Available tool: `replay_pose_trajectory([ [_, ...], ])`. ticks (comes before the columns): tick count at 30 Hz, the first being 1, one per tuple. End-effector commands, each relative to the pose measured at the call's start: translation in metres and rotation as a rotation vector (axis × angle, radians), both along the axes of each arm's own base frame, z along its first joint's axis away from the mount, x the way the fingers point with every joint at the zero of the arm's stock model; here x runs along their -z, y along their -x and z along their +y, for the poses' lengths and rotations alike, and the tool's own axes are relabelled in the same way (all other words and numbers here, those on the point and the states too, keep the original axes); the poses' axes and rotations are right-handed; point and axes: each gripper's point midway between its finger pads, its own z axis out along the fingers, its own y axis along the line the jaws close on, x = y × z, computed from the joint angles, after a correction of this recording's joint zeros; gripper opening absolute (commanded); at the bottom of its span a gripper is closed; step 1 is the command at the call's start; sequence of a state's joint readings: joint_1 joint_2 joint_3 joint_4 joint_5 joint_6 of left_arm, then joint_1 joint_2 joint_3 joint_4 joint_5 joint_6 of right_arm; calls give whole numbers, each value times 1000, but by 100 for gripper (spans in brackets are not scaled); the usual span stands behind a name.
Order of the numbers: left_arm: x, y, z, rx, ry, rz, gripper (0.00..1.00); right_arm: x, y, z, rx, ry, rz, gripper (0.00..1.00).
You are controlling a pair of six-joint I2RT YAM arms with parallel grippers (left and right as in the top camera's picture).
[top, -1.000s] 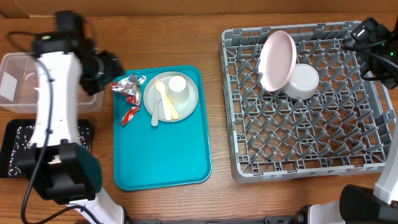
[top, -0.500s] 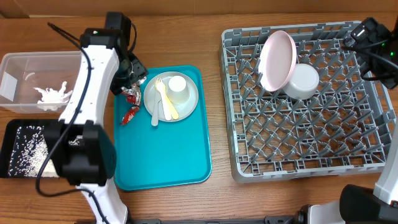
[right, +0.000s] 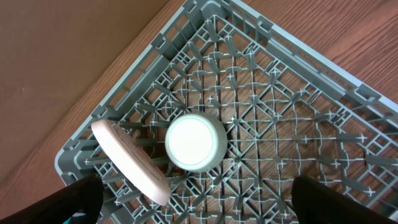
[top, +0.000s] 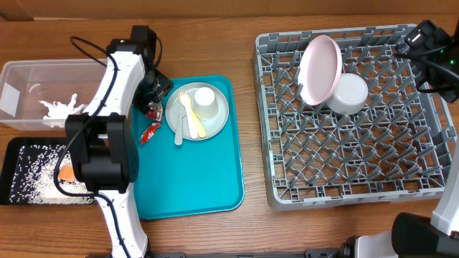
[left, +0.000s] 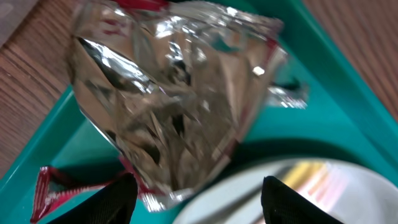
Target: Sort waste into correct bins and load items into the dishwasher rack
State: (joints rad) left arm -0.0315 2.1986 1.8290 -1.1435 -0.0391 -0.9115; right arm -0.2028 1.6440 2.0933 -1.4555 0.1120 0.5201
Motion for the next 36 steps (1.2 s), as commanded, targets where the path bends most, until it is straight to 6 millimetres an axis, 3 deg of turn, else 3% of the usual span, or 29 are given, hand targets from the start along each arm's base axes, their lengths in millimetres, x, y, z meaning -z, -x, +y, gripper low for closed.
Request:
replay_pose_trajectory([
  [1, 10, -1, 15, -65, -19, 19, 67, -2, 0, -3, 15, 11, -6, 100],
  [9, 26, 10, 16, -70, -13, 90, 65, -2, 0, -3, 15, 11, -6, 100],
  [16, 23, 15, 8, -42, 38, 115, 28, -2, 0, -3, 15, 11, -6, 100],
  [19, 12, 15, 8, -41, 38, 114, 4, -2, 0, -3, 15, 11, -6, 100],
  [23, -15, 6, 8, -6, 34, 82, 4, -2, 0, -3, 15, 11, -6, 100],
  [32, -107, -7, 10, 28, 28, -32, 4, -2, 0, -3, 15, 11, -6, 100],
  [36, -151, -15, 21, 32, 18, -142, 4, -2, 0, -3, 15, 11, -6, 100],
])
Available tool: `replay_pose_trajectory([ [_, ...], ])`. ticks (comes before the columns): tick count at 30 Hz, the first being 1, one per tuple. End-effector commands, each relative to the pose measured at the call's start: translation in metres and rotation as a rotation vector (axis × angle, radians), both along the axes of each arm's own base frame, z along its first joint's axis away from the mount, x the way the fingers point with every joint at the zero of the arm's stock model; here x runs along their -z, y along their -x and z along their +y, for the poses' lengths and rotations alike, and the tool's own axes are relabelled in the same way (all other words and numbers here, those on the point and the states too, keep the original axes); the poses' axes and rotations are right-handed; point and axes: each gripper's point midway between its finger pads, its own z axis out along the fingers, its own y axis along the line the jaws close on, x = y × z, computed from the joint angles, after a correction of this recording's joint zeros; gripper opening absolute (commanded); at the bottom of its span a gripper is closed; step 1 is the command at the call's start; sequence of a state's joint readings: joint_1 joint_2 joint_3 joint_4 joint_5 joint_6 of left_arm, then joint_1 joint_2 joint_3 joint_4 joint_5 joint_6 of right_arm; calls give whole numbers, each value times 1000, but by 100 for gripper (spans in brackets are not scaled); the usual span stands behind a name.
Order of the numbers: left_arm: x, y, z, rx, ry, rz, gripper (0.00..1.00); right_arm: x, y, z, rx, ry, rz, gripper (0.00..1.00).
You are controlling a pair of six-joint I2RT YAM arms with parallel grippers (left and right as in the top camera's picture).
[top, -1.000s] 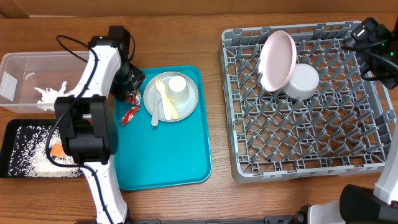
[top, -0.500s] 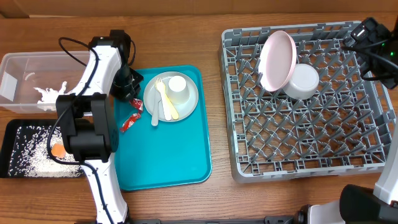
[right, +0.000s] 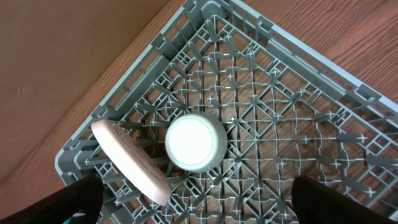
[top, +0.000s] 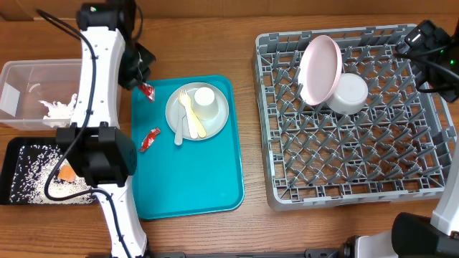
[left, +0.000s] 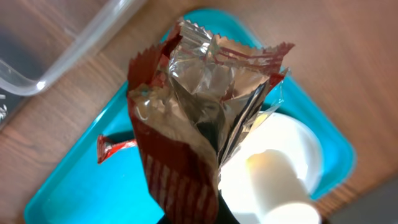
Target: Sort waste into correct bins and load items into the dishwasher rack
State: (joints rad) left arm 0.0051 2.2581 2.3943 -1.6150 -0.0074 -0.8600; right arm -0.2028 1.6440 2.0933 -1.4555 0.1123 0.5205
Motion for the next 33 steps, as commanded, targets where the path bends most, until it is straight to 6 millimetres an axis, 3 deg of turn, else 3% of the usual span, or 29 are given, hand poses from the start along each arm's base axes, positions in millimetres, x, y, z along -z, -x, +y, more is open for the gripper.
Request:
replay_pose_trajectory([
  [1, -44, -13, 16, 8, -14, -139, 4, -2, 0, -3, 14, 11, -6, 100],
  [4, -64, -19, 37, -25, -29, -211, 4, -2, 0, -3, 14, 11, -6, 100],
  [8, -69, -16, 71, -94, -66, -223, 7, -2, 0, -3, 14, 11, -6, 100],
  [9, -66, -11, 96, -138, -121, -206, 7, -2, 0, -3, 14, 11, -6, 100],
  [12, -65, -3, 133, -205, -204, -184, 9, -2, 0, -3, 14, 11, -6, 100],
  [13, -64, -1, 144, -227, -224, -181, 15, -2, 0, -3, 14, 11, -6, 100],
  [14, -63, 1, 153, -243, -236, -178, 31, -2, 0, -3, 14, 11, -6, 100],
  [15, -63, 3, 159, -257, -243, -176, 57, -2, 0, -3, 14, 11, -6, 100],
  [19, -62, 7, 175, -211, -257, -163, 99, -2, 0, -3, 14, 11, -6, 100],
  [23, -61, 10, 172, -141, -255, -140, 100, -2, 0, -3, 14, 11, -6, 100],
  [27, -56, 14, 152, -85, -168, -116, 100, -2, 0, -3, 14, 11, -6, 100],
  [30, -54, 7, 125, 21, -53, -139, 94, -2, 0, -3, 14, 11, -6, 100],
  [33, -56, -3, 84, 168, 90, -191, 88, -2, 0, -3, 14, 11, -6, 100],
])
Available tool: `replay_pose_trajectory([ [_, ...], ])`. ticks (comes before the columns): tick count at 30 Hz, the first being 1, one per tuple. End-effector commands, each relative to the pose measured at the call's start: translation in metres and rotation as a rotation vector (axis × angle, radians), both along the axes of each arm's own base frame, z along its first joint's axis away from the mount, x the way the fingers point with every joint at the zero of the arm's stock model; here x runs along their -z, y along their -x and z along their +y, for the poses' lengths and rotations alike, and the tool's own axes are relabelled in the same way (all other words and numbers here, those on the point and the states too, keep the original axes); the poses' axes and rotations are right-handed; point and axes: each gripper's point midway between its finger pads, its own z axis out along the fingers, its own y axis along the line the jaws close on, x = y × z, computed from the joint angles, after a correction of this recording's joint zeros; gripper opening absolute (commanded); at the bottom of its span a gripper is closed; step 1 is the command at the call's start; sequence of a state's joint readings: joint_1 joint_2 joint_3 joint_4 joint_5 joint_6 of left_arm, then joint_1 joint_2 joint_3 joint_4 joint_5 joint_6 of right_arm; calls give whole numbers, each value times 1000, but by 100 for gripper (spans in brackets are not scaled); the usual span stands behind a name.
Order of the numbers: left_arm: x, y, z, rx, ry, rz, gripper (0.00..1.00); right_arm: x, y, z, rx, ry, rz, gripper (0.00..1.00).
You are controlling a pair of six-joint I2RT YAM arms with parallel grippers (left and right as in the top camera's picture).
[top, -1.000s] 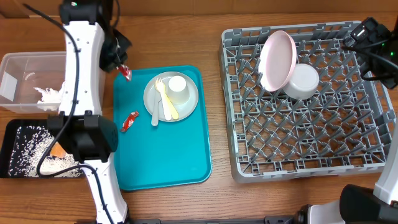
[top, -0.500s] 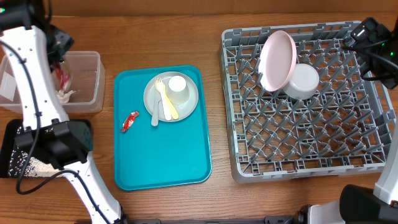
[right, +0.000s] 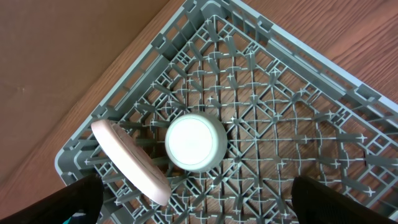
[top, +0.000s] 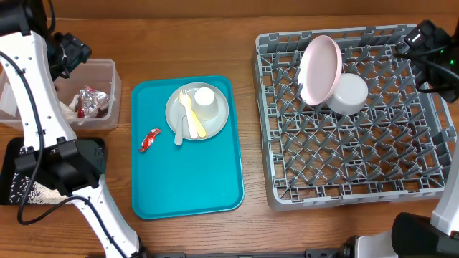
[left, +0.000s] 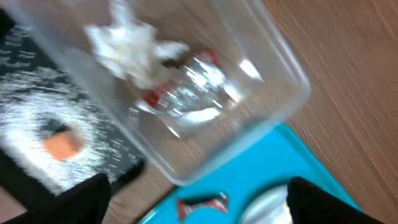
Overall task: Sort waste into correct bins and load items into the dishwasher rack
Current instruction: 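Move the left gripper back to the red wrapper on the teal tray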
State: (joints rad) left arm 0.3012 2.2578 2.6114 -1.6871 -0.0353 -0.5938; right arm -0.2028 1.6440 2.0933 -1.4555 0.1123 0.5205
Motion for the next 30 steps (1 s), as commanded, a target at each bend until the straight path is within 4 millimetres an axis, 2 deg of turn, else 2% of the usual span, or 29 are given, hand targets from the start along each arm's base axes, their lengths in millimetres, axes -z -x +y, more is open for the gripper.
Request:
replay_pose_trajectory([
  [1, -4, -19, -67, 276, 207, -77, 87, -2, 0, -3, 14, 11, -6, 100],
  [5, -11, -25, -132, 490, 318, -121, 69, -2, 0, -3, 14, 11, -6, 100],
  [9, -12, -23, -183, 600, 327, -106, 68, -2, 0, -3, 14, 11, -6, 100],
  [12, -10, -19, -211, 678, 282, -83, 72, -2, 0, -3, 14, 11, -6, 100],
  [15, -9, -15, -229, 751, 229, -68, 88, -2, 0, -3, 14, 11, -6, 100],
  [16, -10, -13, -233, 762, 216, -65, 90, -2, 0, -3, 14, 11, -6, 100],
  [19, -19, -5, -229, 771, 143, -64, 100, -2, 0, -3, 14, 11, -6, 100],
  [21, -30, 4, -219, 759, 89, -64, 100, -2, 0, -3, 14, 11, -6, 100],
  [24, -46, 33, -196, 722, 19, -46, 100, -2, 0, -3, 14, 11, -6, 100],
  [27, -46, 60, -186, 690, 8, -3, 99, -2, 0, -3, 14, 11, -6, 100],
  [30, -31, 81, -182, 679, 27, 70, 99, -2, 0, -3, 14, 11, -6, 100],
])
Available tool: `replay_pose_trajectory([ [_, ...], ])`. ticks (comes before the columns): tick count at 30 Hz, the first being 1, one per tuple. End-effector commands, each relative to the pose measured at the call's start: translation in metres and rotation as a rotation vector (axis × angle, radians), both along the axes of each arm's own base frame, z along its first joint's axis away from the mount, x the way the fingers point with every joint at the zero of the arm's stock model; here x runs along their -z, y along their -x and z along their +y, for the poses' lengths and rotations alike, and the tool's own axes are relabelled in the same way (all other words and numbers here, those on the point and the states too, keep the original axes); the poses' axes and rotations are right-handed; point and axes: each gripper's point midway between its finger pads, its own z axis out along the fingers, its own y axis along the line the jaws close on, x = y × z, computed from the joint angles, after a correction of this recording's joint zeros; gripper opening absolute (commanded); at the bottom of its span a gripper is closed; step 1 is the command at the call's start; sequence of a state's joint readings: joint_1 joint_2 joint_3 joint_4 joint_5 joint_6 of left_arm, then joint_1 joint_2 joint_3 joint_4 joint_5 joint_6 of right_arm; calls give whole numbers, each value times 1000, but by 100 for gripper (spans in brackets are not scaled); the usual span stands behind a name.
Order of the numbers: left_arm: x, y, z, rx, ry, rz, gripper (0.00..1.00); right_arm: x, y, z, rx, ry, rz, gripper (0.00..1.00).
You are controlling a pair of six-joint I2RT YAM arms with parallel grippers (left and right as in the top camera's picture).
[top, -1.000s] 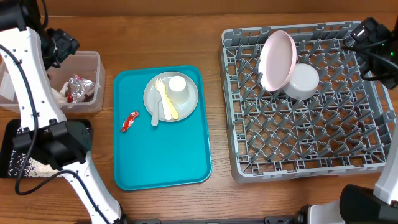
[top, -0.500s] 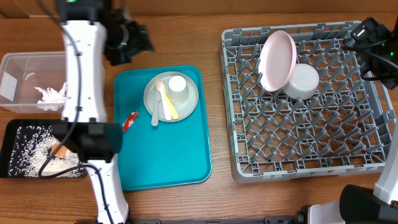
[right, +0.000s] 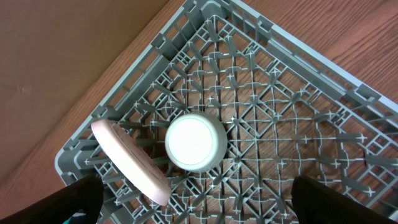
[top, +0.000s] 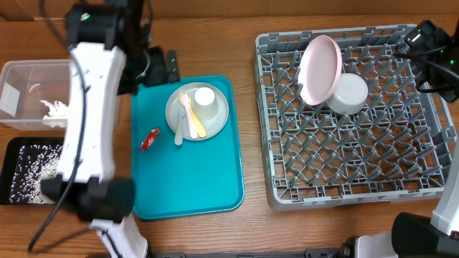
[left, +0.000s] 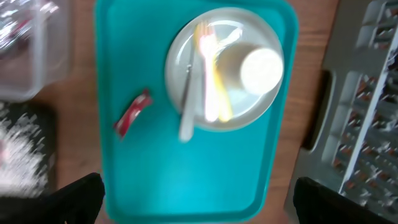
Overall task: Sort waste into correct bins and load items into the dishwasher rack
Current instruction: 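Move the left gripper back to the red wrapper on the teal tray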
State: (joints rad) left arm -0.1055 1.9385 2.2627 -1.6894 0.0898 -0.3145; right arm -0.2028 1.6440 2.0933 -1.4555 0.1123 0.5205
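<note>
High above the teal tray (left: 186, 180) hangs my left gripper (left: 199, 208), open and holding nothing; overhead it shows as the left gripper (top: 159, 66) at the tray's far left corner. A white plate (left: 233, 106) on the tray carries an upturned cup (left: 261, 68), a yellow fork (left: 208, 84) and a pale spoon (left: 186, 109). A small red wrapper (left: 132, 113) lies on the tray's left side. My right gripper (right: 199, 208) is open over the grey rack (right: 292, 143), which holds a white bowl (right: 196, 142) and a pink bowl (right: 130, 162).
A clear bin (top: 29, 93) with white tissue stands left of the tray, and a silver wrapper (left: 18, 15) lies inside it. A black tray (top: 29, 172) of crumbs sits in front of the bin. The rack (top: 351, 122) fills the right half of the table.
My left gripper was open over the clear bin and is now open high above the teal tray. The silver wrapper stays in the bin. The right arm has not moved.
My left gripper was open around a silver wrapper at the tray's left edge. Then it was shut on the wrapper, held clear of the tray. Then the wrapper lay in the clear bin with the gripper open above it. Now the gripper is over the tray.
</note>
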Motion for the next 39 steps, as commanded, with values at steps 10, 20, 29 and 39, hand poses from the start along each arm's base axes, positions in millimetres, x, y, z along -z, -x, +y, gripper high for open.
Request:
replay_pose_trajectory([
  [10, 90, 39, 20, -444, -61, 246, 93, -2, 0, -3, 14, 11, -6, 100],
  [20, 135, 50, 47, -1108, -29, 330, 100, -2, 0, -3, 14, 11, -6, 100],
  [29, 168, 46, 53, -1405, 69, 356, 100, -2, 0, -3, 14, 11, -6, 100],
  [39, 199, 26, 54, -1505, 154, 273, 100, -2, 0, -3, 14, 11, -6, 100],
])
